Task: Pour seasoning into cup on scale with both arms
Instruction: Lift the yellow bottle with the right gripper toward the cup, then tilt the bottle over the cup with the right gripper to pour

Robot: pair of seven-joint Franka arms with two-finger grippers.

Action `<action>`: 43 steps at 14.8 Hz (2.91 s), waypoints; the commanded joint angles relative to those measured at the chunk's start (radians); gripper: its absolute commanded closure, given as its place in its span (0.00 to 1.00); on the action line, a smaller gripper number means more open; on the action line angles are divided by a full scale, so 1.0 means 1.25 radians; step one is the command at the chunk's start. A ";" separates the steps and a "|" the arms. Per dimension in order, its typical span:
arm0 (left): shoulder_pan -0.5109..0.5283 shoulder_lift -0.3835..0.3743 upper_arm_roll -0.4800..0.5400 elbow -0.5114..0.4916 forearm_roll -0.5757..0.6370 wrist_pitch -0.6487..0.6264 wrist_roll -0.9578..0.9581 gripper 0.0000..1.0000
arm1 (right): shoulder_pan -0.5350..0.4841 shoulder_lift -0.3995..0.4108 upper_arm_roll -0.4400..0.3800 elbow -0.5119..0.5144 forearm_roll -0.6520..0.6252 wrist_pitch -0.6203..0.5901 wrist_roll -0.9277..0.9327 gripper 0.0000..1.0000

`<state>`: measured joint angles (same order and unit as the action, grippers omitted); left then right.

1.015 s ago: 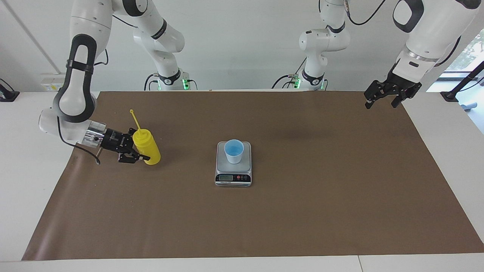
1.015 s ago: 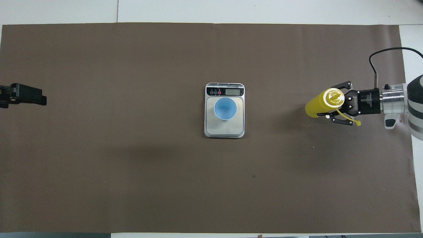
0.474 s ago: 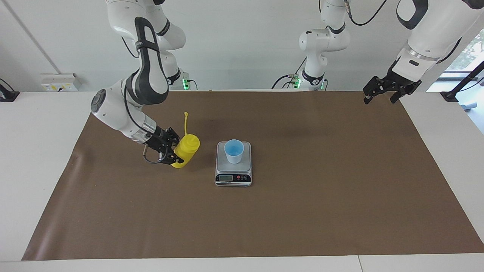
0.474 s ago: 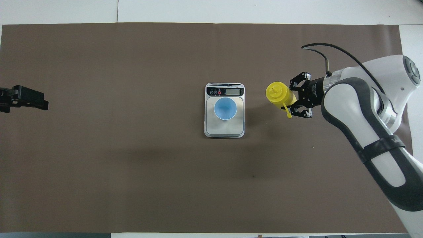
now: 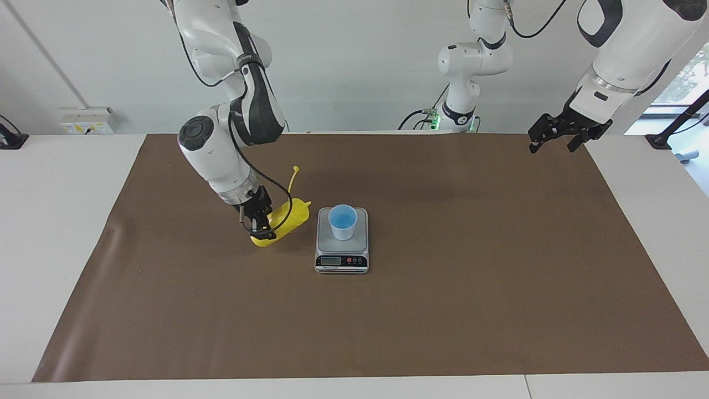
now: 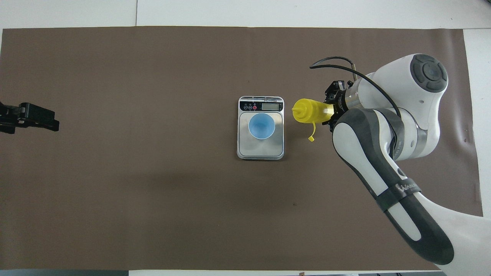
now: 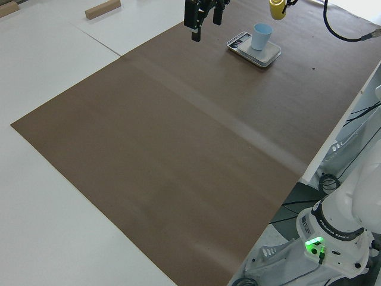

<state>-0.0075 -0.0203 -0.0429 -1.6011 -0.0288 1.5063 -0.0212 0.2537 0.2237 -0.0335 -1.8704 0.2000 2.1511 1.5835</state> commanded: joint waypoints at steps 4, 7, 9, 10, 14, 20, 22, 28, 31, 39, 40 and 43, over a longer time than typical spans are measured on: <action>0.008 -0.021 -0.001 -0.019 -0.010 -0.008 0.010 0.00 | 0.078 0.020 0.000 0.076 -0.193 -0.045 0.098 1.00; 0.008 -0.021 -0.001 -0.019 -0.010 -0.008 0.010 0.00 | 0.088 0.020 0.001 0.090 -0.280 -0.068 0.098 1.00; 0.008 -0.021 -0.001 -0.019 -0.010 -0.008 0.010 0.00 | 0.109 0.024 0.001 0.113 -0.319 -0.094 0.098 1.00; 0.008 -0.021 -0.001 -0.019 -0.010 -0.008 0.010 0.00 | 0.110 0.025 0.001 0.123 -0.338 -0.105 0.098 1.00; 0.008 -0.021 -0.001 -0.019 -0.010 -0.008 0.010 0.00 | 0.137 0.047 0.000 0.186 -0.373 -0.157 0.101 1.00; 0.008 -0.021 -0.001 -0.019 -0.010 -0.008 0.010 0.00 | 0.196 0.177 0.000 0.330 -0.516 -0.282 0.208 1.00; 0.008 -0.021 -0.001 -0.019 -0.010 -0.008 0.010 0.00 | 0.201 0.206 0.001 0.380 -0.561 -0.313 0.208 1.00; 0.008 -0.021 -0.001 -0.019 -0.010 -0.008 0.010 0.00 | 0.234 0.232 0.004 0.405 -0.657 -0.362 0.200 1.00; 0.008 -0.021 -0.001 -0.019 -0.010 -0.008 0.010 0.00 | 0.257 0.231 0.005 0.413 -0.685 -0.393 0.195 1.00; 0.008 -0.021 -0.001 -0.019 -0.010 -0.008 0.010 0.00 | 0.278 0.235 0.010 0.393 -0.785 -0.392 0.146 1.00; 0.008 -0.021 -0.001 -0.019 -0.010 -0.007 0.010 0.00 | 0.278 0.235 0.010 0.393 -0.783 -0.392 0.146 1.00; 0.008 -0.021 -0.001 -0.019 -0.010 -0.008 0.010 0.00 | 0.278 0.235 0.011 0.393 -0.783 -0.392 0.146 1.00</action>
<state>-0.0073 -0.0216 -0.0425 -1.6017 -0.0288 1.5022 -0.0212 0.6050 0.5192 -0.0284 -1.3889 -0.7478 1.6758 1.7819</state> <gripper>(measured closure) 0.000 0.476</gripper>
